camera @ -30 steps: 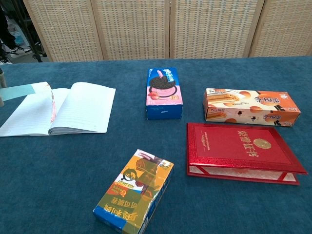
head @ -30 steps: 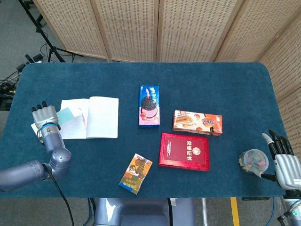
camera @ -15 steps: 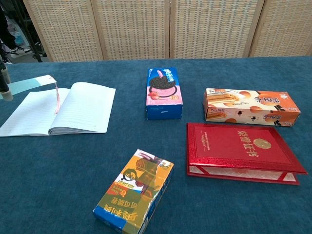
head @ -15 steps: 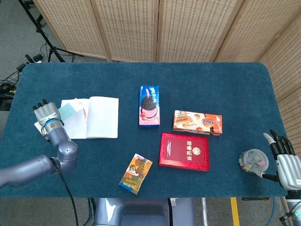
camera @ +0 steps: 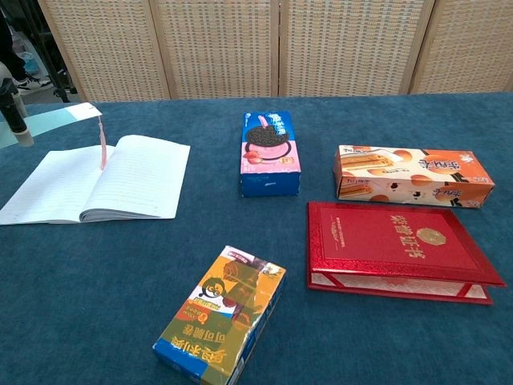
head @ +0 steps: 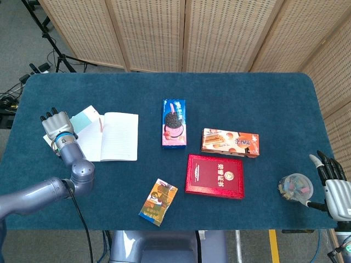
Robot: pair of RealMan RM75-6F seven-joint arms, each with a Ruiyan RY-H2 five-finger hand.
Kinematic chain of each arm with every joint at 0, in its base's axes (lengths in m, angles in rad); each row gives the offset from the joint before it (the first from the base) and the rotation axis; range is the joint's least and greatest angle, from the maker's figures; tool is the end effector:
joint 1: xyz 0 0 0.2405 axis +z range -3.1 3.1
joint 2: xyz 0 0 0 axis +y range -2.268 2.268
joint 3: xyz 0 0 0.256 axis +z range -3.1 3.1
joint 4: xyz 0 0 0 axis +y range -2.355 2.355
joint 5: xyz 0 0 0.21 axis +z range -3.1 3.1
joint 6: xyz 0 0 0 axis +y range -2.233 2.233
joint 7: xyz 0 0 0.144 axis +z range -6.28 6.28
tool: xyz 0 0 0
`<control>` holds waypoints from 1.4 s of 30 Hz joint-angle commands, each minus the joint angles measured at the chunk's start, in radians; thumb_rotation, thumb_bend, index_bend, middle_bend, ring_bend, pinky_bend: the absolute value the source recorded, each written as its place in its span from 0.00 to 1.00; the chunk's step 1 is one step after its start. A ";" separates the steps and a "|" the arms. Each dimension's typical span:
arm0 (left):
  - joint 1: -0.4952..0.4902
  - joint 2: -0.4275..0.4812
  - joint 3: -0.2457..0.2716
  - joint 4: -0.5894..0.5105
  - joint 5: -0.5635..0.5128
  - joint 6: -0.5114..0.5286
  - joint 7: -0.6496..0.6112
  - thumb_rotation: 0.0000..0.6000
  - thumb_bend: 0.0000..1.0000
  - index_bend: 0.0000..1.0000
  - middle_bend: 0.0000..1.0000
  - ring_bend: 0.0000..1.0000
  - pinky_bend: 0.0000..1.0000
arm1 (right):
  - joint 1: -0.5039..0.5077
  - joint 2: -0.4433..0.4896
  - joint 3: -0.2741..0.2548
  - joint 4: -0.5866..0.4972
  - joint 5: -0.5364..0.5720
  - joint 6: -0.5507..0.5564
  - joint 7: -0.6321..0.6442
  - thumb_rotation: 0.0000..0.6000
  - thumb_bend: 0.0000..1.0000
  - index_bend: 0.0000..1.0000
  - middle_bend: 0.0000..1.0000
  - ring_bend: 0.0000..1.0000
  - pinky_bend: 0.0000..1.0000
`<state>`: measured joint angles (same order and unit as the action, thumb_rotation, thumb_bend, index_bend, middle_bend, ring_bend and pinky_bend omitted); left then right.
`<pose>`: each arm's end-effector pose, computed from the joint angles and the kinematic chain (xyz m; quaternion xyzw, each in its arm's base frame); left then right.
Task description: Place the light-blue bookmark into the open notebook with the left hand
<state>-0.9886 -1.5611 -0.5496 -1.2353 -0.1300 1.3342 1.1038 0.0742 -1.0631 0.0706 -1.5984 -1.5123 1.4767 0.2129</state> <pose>-0.1903 0.4361 0.0783 -0.4348 -0.5460 -0.1125 0.7072 -0.3165 -0.1825 0.1799 0.5625 -0.4255 0.4351 0.5596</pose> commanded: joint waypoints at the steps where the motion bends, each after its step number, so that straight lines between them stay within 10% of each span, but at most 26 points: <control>1: 0.005 -0.005 -0.008 0.009 0.023 0.002 -0.019 1.00 0.34 0.45 0.00 0.00 0.02 | 0.000 0.000 0.000 0.000 0.002 -0.001 0.000 1.00 0.00 0.00 0.00 0.00 0.00; 42: -0.024 -0.136 -0.086 0.247 0.101 -0.094 0.001 1.00 0.34 0.45 0.00 0.00 0.03 | 0.007 0.000 0.004 0.006 0.032 -0.031 0.002 1.00 0.00 0.00 0.00 0.00 0.00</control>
<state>-1.0135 -1.6882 -0.6380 -0.9961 -0.0211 1.2451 1.0975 0.0819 -1.0636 0.0743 -1.5924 -1.4804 1.4458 0.2145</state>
